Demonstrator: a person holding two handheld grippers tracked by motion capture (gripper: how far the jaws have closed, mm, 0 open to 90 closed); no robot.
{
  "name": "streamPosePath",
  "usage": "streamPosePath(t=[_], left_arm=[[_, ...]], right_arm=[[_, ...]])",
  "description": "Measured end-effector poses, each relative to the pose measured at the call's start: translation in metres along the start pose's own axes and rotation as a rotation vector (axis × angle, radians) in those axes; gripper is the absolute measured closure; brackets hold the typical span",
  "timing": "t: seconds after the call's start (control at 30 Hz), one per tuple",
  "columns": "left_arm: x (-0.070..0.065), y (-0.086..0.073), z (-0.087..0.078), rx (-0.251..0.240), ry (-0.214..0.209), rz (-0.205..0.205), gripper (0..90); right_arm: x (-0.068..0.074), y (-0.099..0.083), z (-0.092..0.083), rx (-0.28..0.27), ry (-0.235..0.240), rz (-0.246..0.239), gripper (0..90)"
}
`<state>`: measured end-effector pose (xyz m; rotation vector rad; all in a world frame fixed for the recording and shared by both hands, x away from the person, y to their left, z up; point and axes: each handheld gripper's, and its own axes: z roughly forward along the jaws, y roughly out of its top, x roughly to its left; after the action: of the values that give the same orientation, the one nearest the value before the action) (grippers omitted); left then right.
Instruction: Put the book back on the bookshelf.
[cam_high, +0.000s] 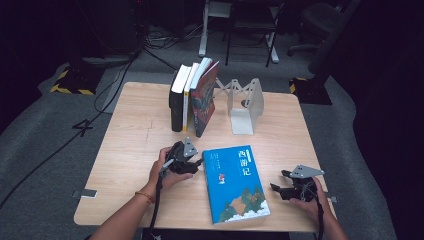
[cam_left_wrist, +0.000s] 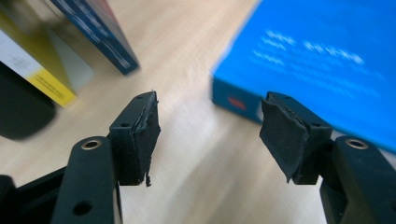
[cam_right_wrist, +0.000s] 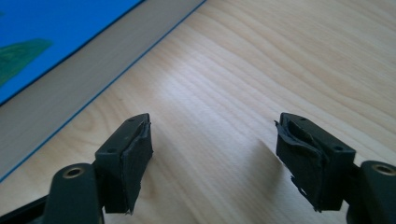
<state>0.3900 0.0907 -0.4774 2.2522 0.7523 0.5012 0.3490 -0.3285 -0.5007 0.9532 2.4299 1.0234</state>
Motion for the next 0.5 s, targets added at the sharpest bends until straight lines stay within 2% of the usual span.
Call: streamPosePath(t=[0.1,0.23,0.33,0.5], left_arm=[[-0.007,-0.008,-0.006,0.005,-0.029,0.011,35.9],[-0.016,-0.016,-0.011,0.009,-0.069,0.019,34.6],[-0.022,-0.021,-0.013,0.001,-0.087,0.031,34.3],[-0.025,-0.023,-0.008,0.007,-0.090,0.034,33.1]], right_arm=[[0.005,0.001,0.000,0.011,0.052,-0.038,27.0],[0.010,0.002,-0.001,0.020,0.084,-0.063,26.8],[0.013,0.002,0.000,0.023,0.126,-0.081,26.4],[0.018,0.004,0.001,0.028,0.156,-0.105,23.9]])
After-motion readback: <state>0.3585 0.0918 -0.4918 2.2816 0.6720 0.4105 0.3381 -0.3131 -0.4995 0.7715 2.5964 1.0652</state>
